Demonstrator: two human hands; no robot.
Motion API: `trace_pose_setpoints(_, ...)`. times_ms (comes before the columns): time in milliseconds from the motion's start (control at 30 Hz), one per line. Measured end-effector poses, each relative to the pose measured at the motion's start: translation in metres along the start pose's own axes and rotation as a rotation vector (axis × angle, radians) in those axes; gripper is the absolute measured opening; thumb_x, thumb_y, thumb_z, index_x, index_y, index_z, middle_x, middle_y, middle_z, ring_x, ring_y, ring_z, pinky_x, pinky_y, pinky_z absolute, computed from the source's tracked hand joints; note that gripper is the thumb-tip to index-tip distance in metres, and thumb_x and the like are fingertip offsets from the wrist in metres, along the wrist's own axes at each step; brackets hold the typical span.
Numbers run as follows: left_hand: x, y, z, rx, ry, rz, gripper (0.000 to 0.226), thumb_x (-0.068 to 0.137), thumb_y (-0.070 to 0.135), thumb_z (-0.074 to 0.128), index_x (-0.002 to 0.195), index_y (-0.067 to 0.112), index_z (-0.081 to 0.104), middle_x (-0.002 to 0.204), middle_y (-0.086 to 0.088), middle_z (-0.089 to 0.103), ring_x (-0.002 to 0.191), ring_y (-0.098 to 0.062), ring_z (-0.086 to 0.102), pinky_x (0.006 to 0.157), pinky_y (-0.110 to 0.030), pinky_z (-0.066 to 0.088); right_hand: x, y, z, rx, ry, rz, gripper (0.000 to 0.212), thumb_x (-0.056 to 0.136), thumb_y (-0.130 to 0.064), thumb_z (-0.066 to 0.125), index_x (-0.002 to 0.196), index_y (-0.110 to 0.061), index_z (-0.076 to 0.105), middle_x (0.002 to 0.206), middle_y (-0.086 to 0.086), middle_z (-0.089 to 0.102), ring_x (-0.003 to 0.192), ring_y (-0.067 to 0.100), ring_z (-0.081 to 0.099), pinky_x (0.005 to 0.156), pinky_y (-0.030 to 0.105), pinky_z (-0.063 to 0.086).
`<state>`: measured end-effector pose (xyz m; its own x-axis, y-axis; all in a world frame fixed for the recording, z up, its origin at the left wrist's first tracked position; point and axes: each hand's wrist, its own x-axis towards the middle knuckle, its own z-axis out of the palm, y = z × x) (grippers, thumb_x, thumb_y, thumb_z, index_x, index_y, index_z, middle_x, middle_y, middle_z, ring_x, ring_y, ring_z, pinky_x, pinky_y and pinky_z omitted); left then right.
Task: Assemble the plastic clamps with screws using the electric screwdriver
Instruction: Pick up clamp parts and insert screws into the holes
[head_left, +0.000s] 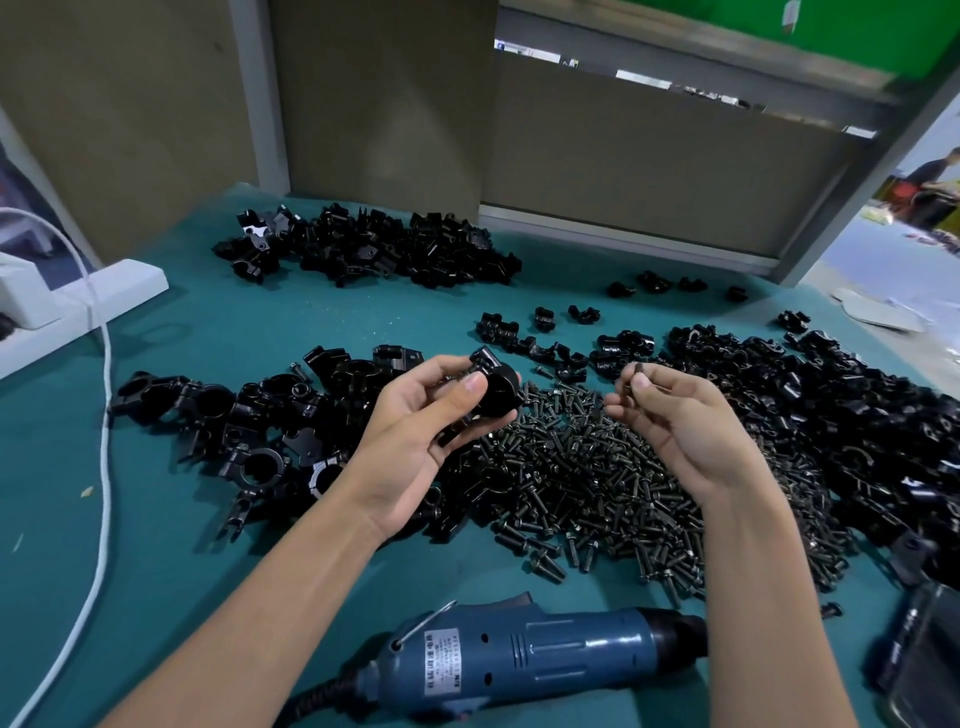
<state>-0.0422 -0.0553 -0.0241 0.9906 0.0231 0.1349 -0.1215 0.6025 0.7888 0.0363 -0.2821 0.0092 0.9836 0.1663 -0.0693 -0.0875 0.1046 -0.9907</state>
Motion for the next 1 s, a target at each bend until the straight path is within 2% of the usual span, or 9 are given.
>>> trace_pose_setpoints(167,0.0,-0.001,0.0,0.024,0.015,0.0,0.029,0.083,0.016,0.067,0.105,-0.002,0.06,0.11,-0.022,0.071,0.105,-0.032,0.07,0.086,-0.034,0.058,-0.007,-0.002,0.008,-0.204,-0.003,-0.099,0.027,0.096,0.003,0.051,0.089,-0.011,0.073,0.082,0.006,0.07,0.075,0.014,0.067,0.071,0.021,0.056)
trace_pose_setpoints(300,0.001,-0.002,0.002,0.094,0.032,0.009,0.028,0.079,0.014,0.067,0.103,0.0,0.062,0.103,-0.017,0.074,0.097,-0.026,0.071,0.084,-0.032,0.059,-0.015,-0.004,0.038,-0.541,0.015,-0.471,0.029,0.089,0.0,0.063,0.096,-0.026,0.075,0.087,-0.003,0.071,0.077,0.008,0.063,0.074,0.024,0.054)
trace_pose_setpoints(433,0.001,-0.005,0.002,0.175,0.079,0.042,0.039,0.077,0.016,0.068,0.111,-0.002,0.062,0.104,-0.016,0.072,0.099,-0.027,0.069,0.086,-0.033,0.058,-0.025,0.004,0.073,-0.709,0.014,-0.903,0.02,0.085,0.001,0.071,0.098,-0.013,0.076,0.094,-0.003,0.07,0.089,0.006,0.064,0.079,0.021,0.052)
trace_pose_setpoints(500,0.002,-0.006,0.001,0.219,0.095,0.068,0.04,0.076,0.018,0.069,0.111,-0.001,0.062,0.101,-0.014,0.072,0.097,-0.023,0.068,0.088,-0.036,0.058,-0.027,0.006,0.08,-0.742,0.055,-1.019,0.015,0.083,0.003,0.072,0.093,-0.007,0.076,0.091,-0.001,0.07,0.087,0.006,0.065,0.08,0.019,0.051)
trace_pose_setpoints(567,0.002,-0.006,0.001,0.293,0.105,0.101,0.036,0.074,0.02,0.07,0.106,0.005,0.064,0.096,-0.009,0.073,0.091,-0.018,0.068,0.084,-0.031,0.058,-0.029,0.009,0.082,-0.761,0.069,-1.083,0.012,0.082,0.005,0.073,0.089,-0.005,0.075,0.089,0.001,0.071,0.085,0.008,0.065,0.079,0.017,0.051)
trace_pose_setpoints(667,0.0,-0.007,0.002,0.373,0.108,0.142,0.03,0.073,0.022,0.071,0.102,0.013,0.066,0.088,-0.001,0.074,0.082,-0.01,0.069,0.075,-0.021,0.055,-0.031,0.009,0.082,-0.733,0.03,-1.052,0.012,0.082,0.004,0.073,0.089,-0.006,0.075,0.088,-0.001,0.073,0.085,0.006,0.067,0.079,0.019,0.053)
trace_pose_setpoints(833,0.001,-0.008,0.003,0.248,0.112,0.142,0.028,0.075,0.021,0.069,0.102,0.011,0.066,0.092,-0.001,0.076,0.09,-0.015,0.071,0.081,-0.027,0.058,-0.033,0.0,0.071,-0.493,-0.191,-0.722,0.037,0.092,0.005,0.06,0.119,-0.02,0.065,0.109,-0.006,0.073,0.107,0.007,0.066,0.094,0.029,0.053)
trace_pose_setpoints(900,0.002,-0.006,0.003,0.128,0.108,0.111,0.029,0.077,0.02,0.067,0.103,0.006,0.063,0.096,-0.006,0.076,0.095,-0.02,0.072,0.085,-0.031,0.058,-0.03,0.0,0.063,-0.556,-0.125,-0.655,0.046,0.094,0.009,0.053,0.119,-0.029,0.062,0.112,-0.009,0.07,0.108,0.004,0.065,0.091,0.03,0.055)
trace_pose_setpoints(1000,0.003,-0.002,0.0,-0.031,0.13,0.068,0.028,0.08,0.016,0.065,0.102,0.001,0.06,0.107,-0.017,0.073,0.103,-0.029,0.07,0.085,-0.032,0.059,-0.02,0.0,0.046,-0.772,0.073,-0.482,0.045,0.093,0.008,0.053,0.11,-0.032,0.066,0.097,-0.02,0.066,0.091,-0.007,0.063,0.084,0.024,0.057)
